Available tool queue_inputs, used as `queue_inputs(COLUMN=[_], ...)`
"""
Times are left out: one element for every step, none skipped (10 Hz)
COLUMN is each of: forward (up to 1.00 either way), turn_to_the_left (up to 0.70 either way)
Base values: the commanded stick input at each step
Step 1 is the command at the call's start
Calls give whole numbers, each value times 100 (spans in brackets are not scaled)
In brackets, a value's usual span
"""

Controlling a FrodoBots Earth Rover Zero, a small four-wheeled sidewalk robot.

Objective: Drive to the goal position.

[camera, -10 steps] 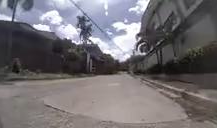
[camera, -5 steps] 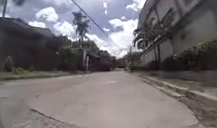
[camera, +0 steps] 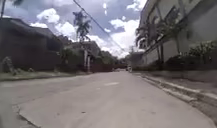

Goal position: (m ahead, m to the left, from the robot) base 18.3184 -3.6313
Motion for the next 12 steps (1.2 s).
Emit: queue_inputs(forward=[50,50,50,50,50,50,50,50,50,50,50,50], turn_to_the_left=[0,0,0,0,0,0,0,0,0,-16,-42,-50])
